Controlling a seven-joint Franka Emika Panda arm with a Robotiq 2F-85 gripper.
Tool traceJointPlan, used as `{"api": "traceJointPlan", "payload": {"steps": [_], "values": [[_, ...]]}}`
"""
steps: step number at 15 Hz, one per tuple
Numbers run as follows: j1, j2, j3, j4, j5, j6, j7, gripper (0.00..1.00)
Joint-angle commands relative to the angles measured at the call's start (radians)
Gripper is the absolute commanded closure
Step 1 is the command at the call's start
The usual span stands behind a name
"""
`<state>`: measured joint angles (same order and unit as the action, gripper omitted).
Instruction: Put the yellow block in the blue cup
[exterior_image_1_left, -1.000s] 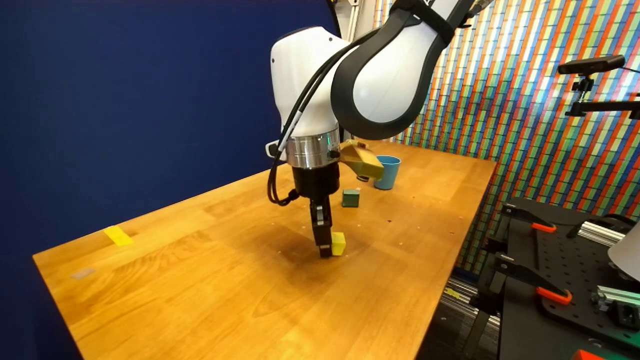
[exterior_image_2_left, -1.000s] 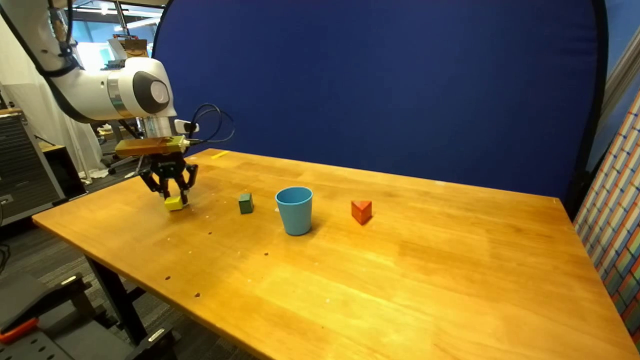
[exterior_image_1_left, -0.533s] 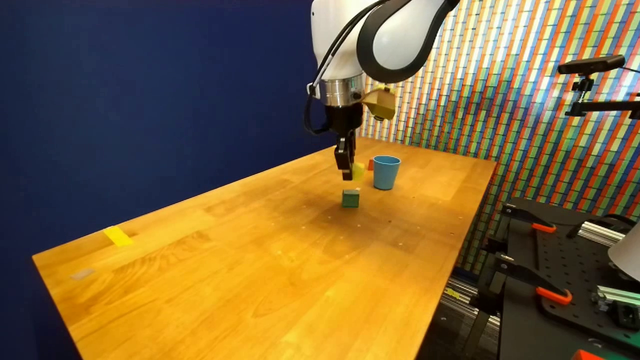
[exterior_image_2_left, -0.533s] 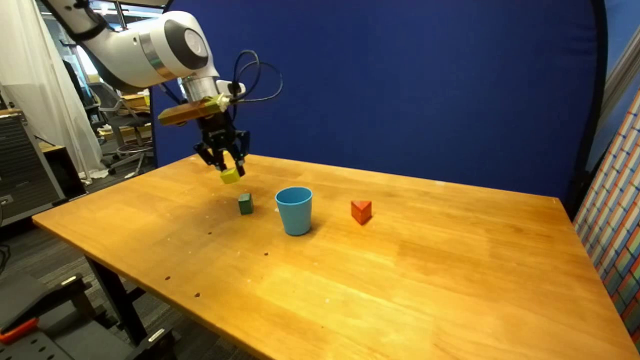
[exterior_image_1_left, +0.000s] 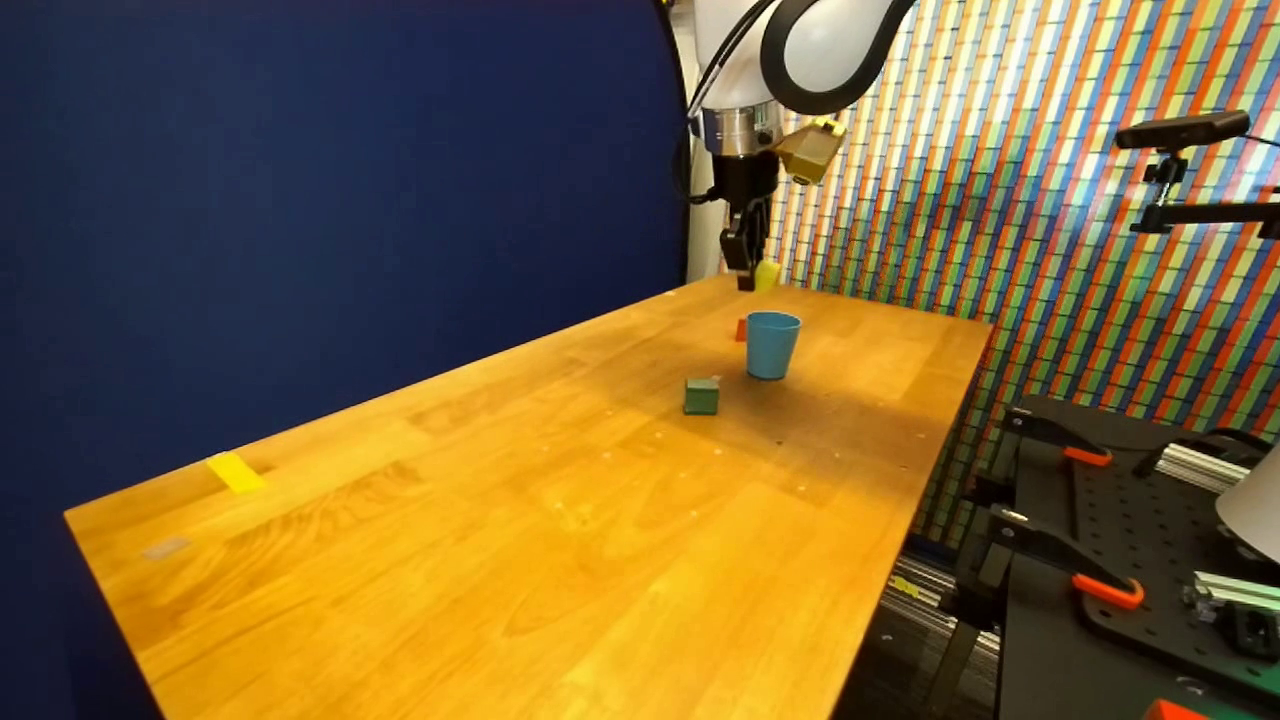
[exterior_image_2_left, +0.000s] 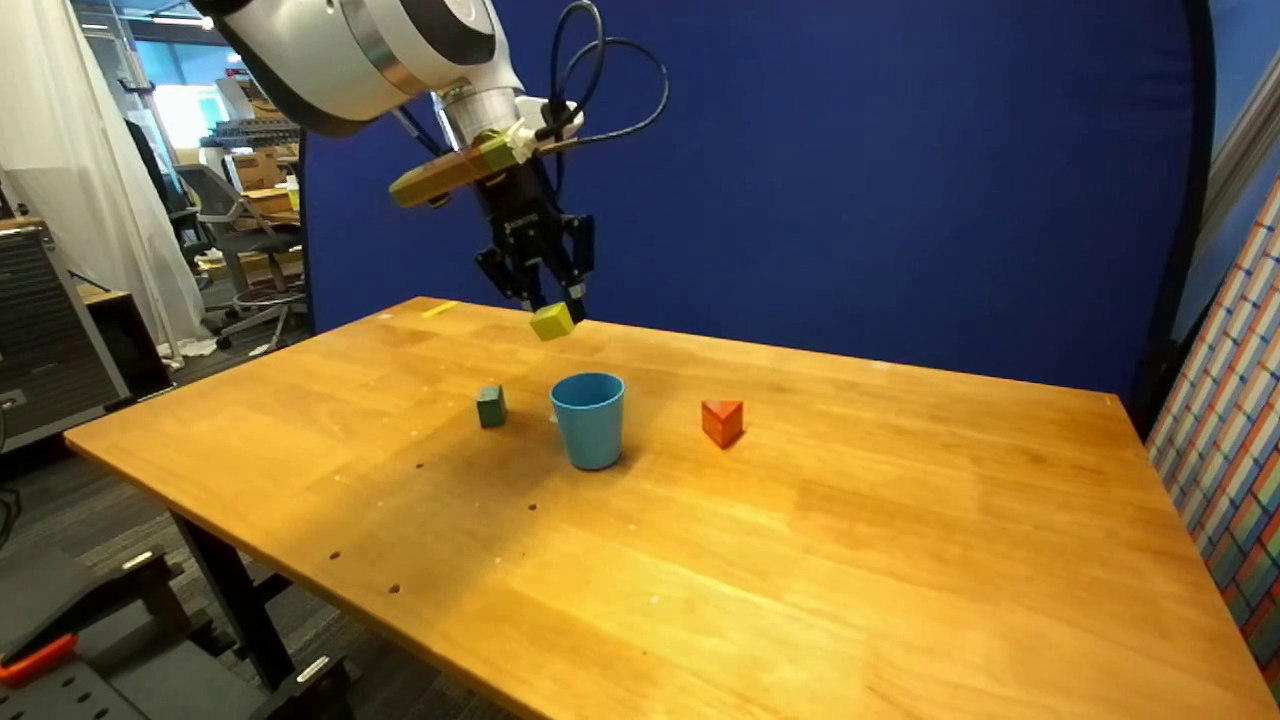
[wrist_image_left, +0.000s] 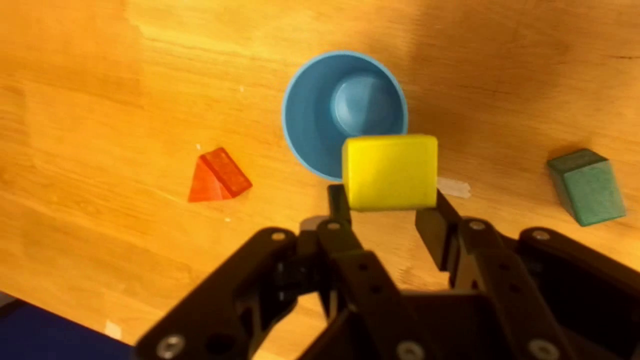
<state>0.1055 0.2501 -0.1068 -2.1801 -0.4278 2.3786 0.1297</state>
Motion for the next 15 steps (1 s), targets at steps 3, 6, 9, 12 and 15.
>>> {"api": "traceJointPlan", "payload": {"steps": [3,6,9,12,15], "values": [[-0.056,0.045,-0.006,0.018,-0.018,0.015,0.019,0.85],[-0.072,0.08,-0.009,0.026,-0.012,0.023,0.009,0.82],[-0.074,0.103,-0.005,0.037,-0.002,0.022,0.0,0.31],[-0.07,0.101,-0.005,0.046,-0.004,0.019,-0.003,0.06],[-0.103,0.066,0.029,0.029,0.077,0.025,-0.09,0.0]]}}
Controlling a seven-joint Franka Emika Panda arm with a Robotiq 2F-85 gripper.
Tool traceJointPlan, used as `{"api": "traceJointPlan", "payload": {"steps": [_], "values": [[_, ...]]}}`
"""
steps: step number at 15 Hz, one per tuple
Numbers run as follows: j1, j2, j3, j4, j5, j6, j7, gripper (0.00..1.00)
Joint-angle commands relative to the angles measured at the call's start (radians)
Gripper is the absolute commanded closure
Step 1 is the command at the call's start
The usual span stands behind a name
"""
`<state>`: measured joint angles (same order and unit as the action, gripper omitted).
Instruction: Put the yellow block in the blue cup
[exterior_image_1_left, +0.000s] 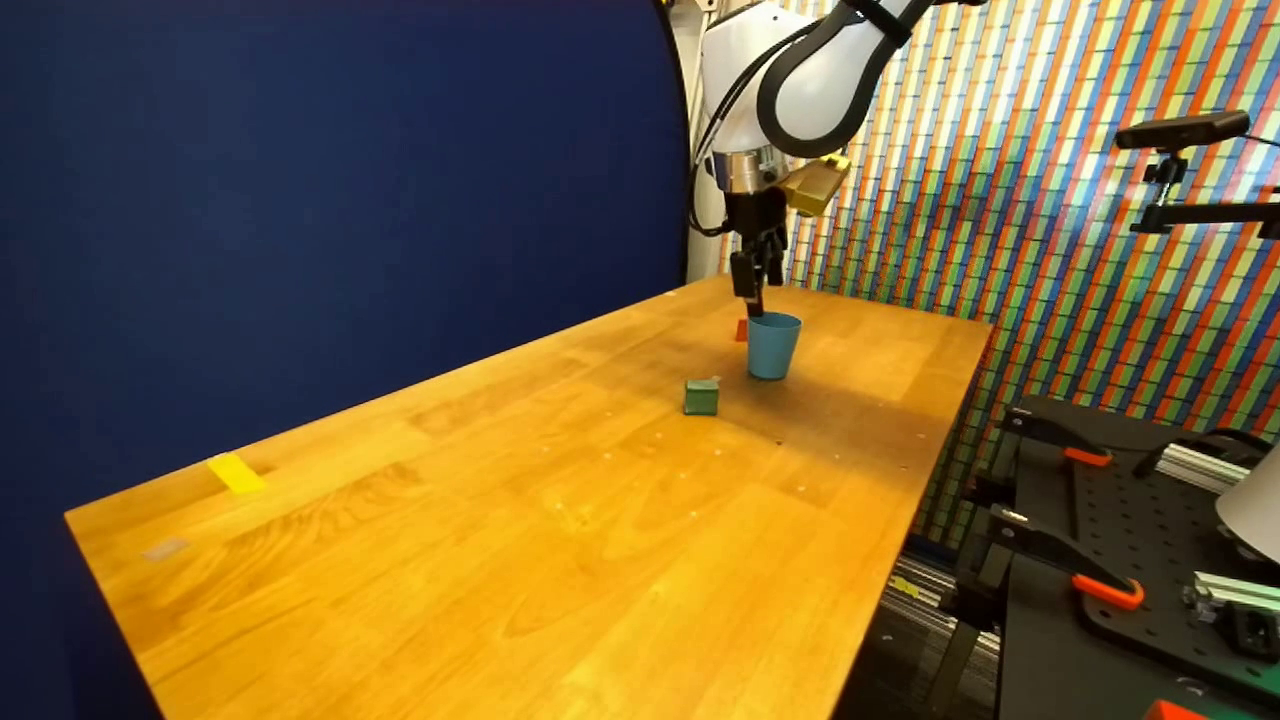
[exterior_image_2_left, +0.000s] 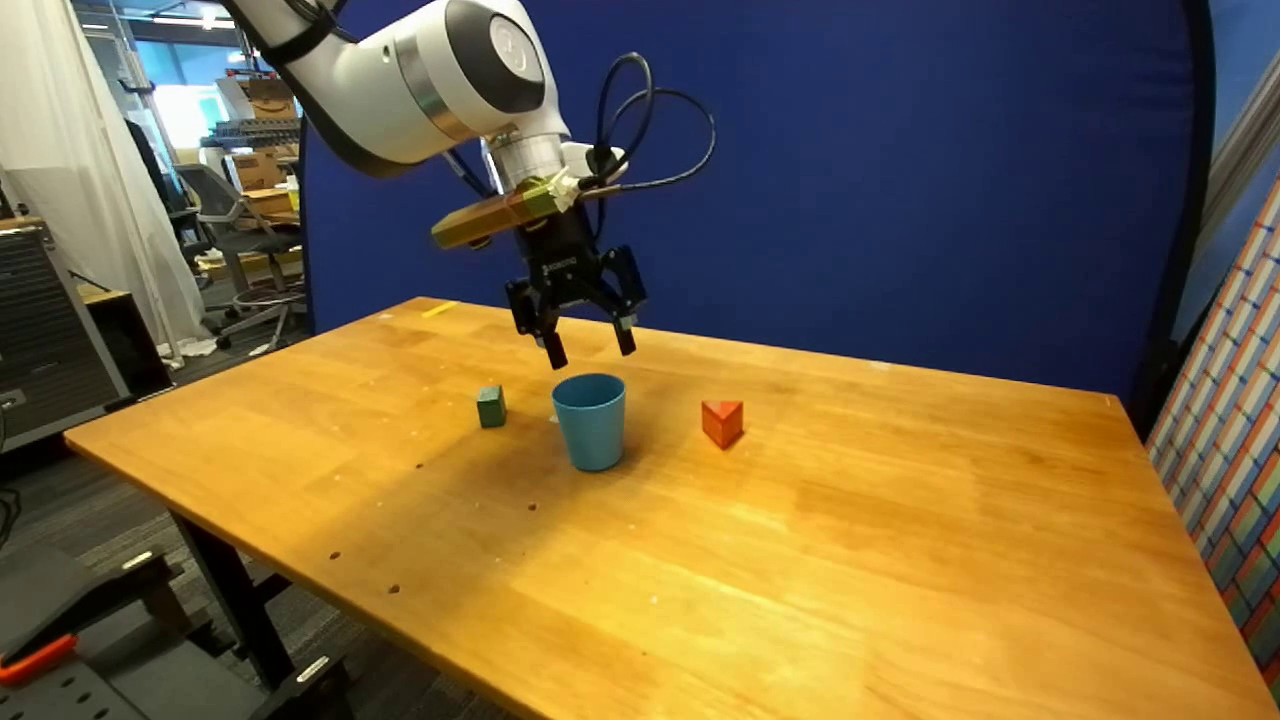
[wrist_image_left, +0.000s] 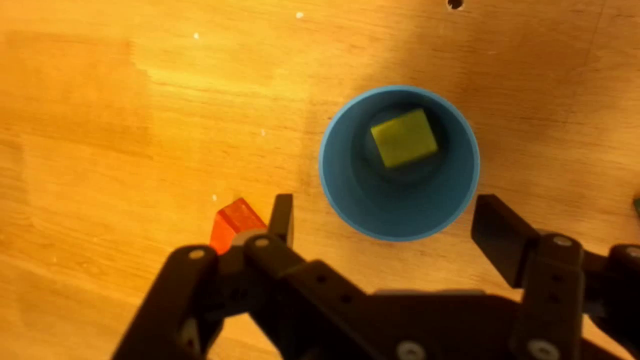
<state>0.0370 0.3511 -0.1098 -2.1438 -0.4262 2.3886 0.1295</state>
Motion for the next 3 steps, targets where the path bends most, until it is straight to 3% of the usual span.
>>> {"api": "traceJointPlan", "payload": {"steps": [1,3], "values": [[-0.003,-0.002,0.006,0.003,0.021,-0.001,-0.018,0.0],[-0.004,-0.001,0.007,0.002,0.028,-0.002,-0.025,0.0]]}}
